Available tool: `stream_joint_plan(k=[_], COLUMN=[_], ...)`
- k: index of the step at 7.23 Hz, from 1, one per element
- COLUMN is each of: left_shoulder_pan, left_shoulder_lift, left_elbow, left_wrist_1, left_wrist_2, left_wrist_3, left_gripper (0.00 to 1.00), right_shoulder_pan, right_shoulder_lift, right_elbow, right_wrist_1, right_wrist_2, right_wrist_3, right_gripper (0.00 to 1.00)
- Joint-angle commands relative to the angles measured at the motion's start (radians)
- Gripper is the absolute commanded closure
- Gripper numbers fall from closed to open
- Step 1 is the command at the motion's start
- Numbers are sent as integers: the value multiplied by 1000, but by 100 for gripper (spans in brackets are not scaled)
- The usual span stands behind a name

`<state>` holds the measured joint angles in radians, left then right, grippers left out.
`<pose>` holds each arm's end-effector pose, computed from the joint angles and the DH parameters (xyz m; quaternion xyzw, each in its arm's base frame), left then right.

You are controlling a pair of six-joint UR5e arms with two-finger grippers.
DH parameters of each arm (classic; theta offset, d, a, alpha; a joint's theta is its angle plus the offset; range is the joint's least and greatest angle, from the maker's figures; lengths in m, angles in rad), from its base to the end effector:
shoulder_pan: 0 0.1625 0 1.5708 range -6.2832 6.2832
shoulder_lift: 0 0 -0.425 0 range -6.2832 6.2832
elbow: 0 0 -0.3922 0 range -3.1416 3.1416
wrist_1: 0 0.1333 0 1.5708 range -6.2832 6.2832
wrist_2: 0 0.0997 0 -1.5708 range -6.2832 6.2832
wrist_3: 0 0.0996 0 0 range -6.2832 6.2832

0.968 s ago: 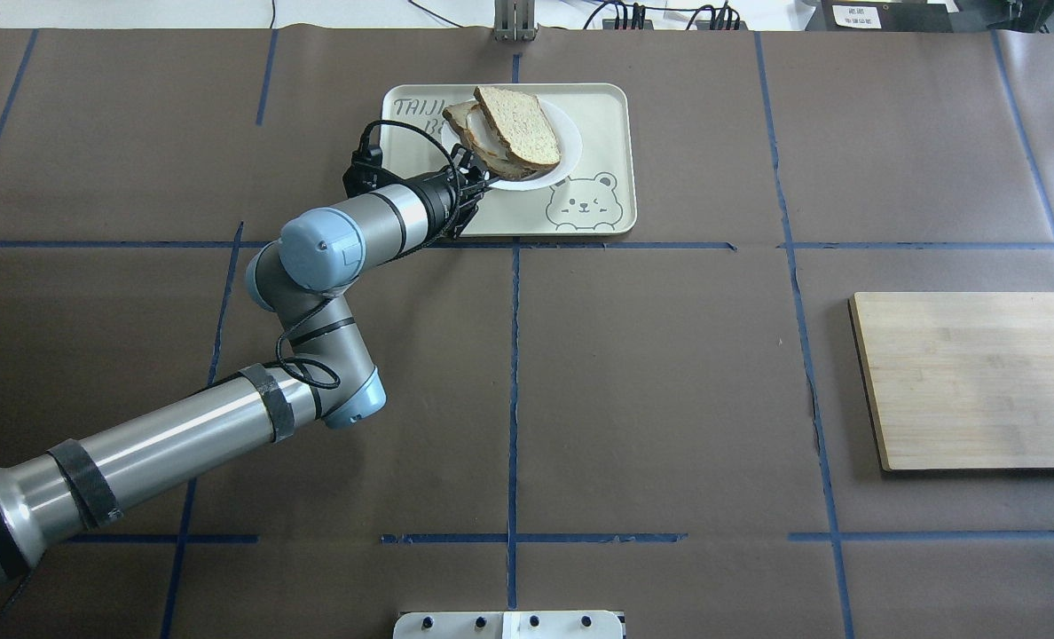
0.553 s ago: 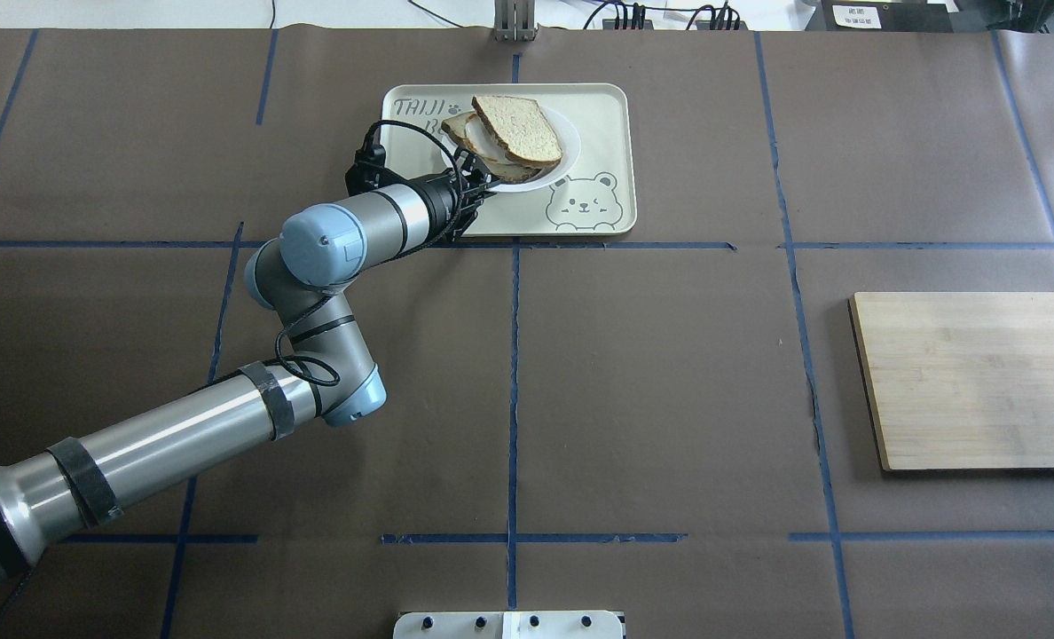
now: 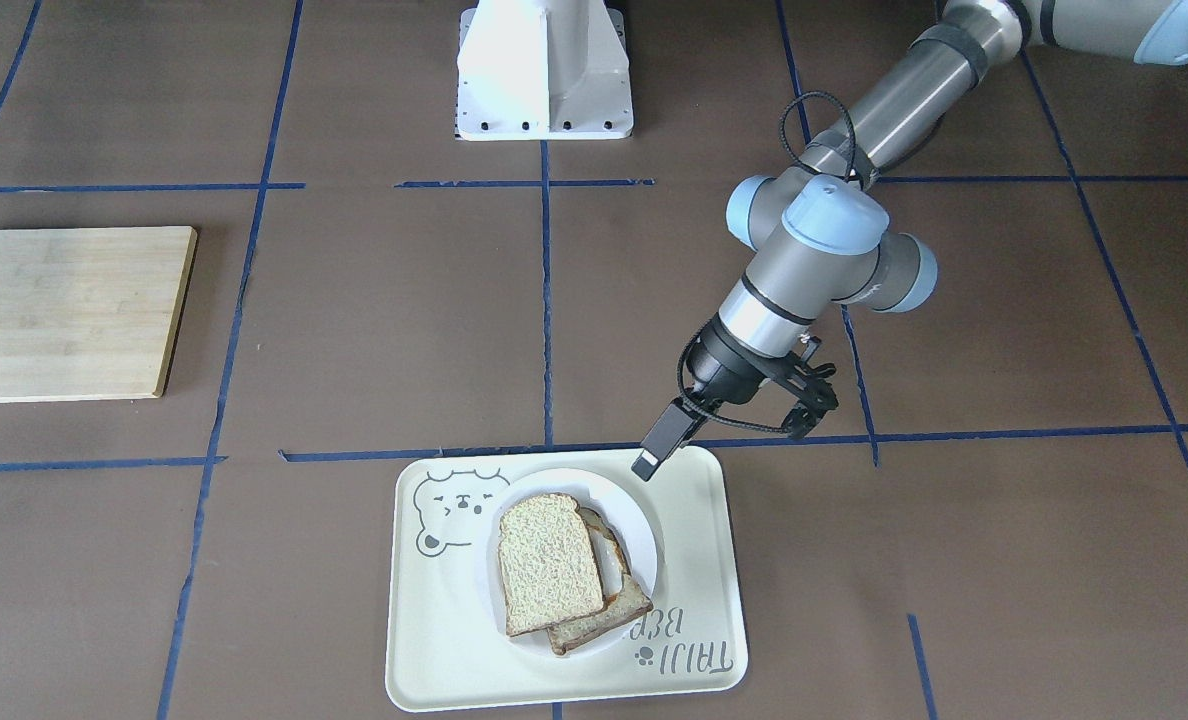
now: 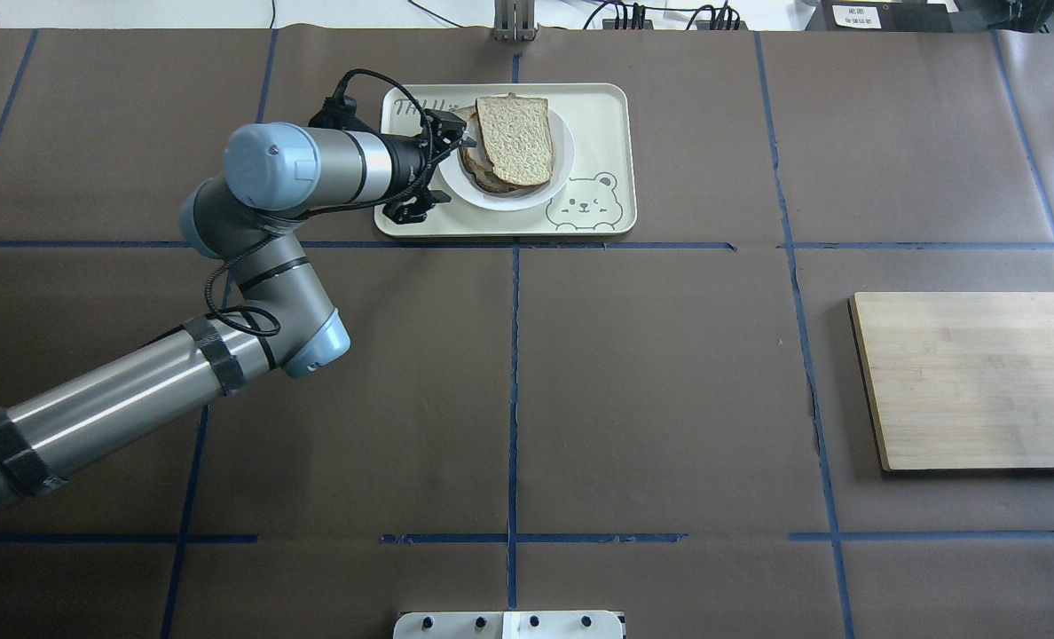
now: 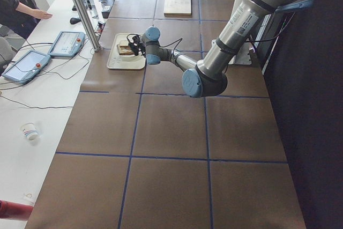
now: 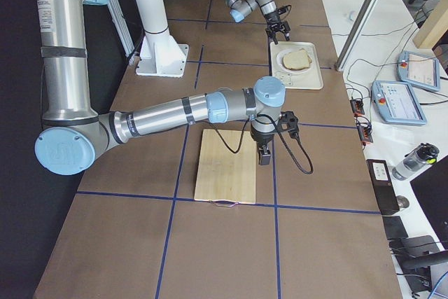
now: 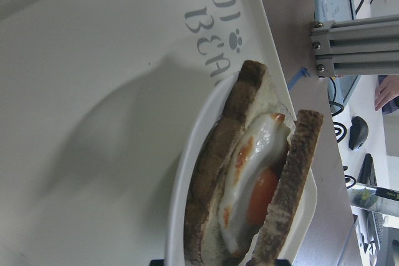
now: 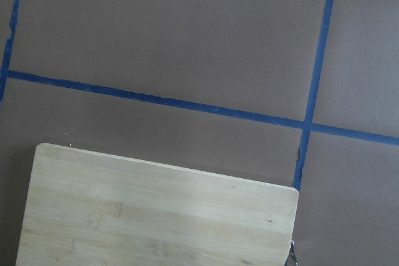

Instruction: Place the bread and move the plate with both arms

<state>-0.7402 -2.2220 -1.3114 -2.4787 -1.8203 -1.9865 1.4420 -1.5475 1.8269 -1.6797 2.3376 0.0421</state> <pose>0.4729 -0.5792 0.2805 -0.0008 0.6085 -0.3685 0.7028 -0.0002 -0.5014 0.5330 0.0469 -0.3781 -0.0719 0.9218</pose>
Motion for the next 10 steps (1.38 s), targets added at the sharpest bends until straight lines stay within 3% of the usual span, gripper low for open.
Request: stream_joint_plan(k=[1, 3, 5, 6, 8, 9, 10], left_shoulder_pan=[-39, -92, -158, -219, -463, -585, -694], left_shoulder_lift=[137, 243, 413, 501, 640, 694, 703], left_elbow=[-347, -622, -771, -796, -777, -719, -594], left_wrist_1=[453, 847, 986, 992, 992, 994, 998], left_wrist_2=[-50, -48, -51, -94, -325, -420, -483], left_wrist_3=[354, 715, 1028, 1164, 1558, 1739, 1923], left_gripper=[0, 0, 0, 0, 0, 0, 0], right_shoulder_pan=[2, 11, 18, 34, 58, 75, 98], right_shoulder_lift=[-8, -20, -28, -34, -64, -97, -121], right_elbow=[0, -1, -1, -1, -17, -20, -18], right_wrist_1=[0, 0, -2, 0, -3, -2, -2], right_wrist_2=[0, 6, 8, 12, 14, 12, 12], right_wrist_3=[-1, -4, -7, -8, -114, -154, -159], right_gripper=[0, 0, 0, 0, 0, 0, 0])
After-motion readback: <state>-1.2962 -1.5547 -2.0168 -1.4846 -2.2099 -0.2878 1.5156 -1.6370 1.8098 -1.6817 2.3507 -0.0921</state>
